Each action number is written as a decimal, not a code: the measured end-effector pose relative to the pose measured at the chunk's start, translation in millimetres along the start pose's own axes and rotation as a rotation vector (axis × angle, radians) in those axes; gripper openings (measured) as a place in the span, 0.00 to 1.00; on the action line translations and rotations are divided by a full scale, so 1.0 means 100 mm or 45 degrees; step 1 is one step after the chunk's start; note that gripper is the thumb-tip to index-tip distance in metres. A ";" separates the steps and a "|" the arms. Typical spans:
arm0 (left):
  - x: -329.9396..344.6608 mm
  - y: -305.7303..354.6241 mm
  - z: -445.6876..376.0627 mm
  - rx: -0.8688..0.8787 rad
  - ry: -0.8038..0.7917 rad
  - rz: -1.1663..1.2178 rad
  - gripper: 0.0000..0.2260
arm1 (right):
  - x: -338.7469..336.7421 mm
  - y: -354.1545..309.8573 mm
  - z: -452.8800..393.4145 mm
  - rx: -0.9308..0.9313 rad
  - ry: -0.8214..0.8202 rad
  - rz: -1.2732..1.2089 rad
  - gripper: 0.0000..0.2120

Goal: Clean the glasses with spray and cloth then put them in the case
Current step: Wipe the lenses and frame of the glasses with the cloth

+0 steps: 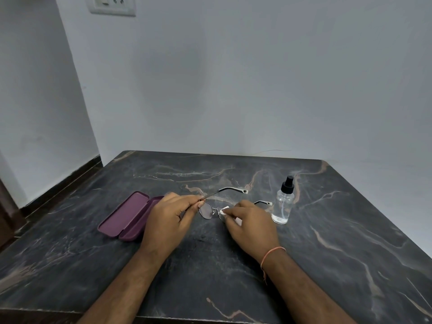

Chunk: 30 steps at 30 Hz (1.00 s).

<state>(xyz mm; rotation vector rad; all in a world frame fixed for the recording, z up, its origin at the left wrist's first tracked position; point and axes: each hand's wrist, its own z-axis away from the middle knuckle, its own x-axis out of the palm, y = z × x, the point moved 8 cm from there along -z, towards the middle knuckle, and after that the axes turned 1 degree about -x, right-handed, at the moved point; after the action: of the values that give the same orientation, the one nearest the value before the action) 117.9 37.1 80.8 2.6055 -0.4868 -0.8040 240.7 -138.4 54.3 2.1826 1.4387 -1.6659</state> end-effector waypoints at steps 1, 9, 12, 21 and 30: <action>0.00 0.00 0.00 -0.001 0.006 -0.011 0.10 | 0.00 0.00 0.00 0.007 0.003 -0.026 0.10; 0.02 -0.01 0.01 0.032 -0.005 -0.006 0.10 | 0.00 0.09 -0.03 0.112 0.047 0.076 0.17; 0.03 0.01 0.01 0.043 -0.013 -0.002 0.11 | 0.01 0.08 -0.05 0.094 0.029 -0.031 0.13; 0.04 -0.01 0.01 0.031 -0.011 -0.062 0.13 | 0.00 0.05 -0.02 0.186 0.003 -0.313 0.06; 0.01 -0.03 0.01 0.007 0.016 -0.090 0.09 | -0.03 0.07 0.02 0.261 -0.075 -0.101 0.11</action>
<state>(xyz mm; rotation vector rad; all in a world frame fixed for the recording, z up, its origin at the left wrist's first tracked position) 118.5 39.3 78.0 2.6441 -0.3959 -0.8090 244.1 -145.1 52.2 2.1795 1.4148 -1.9679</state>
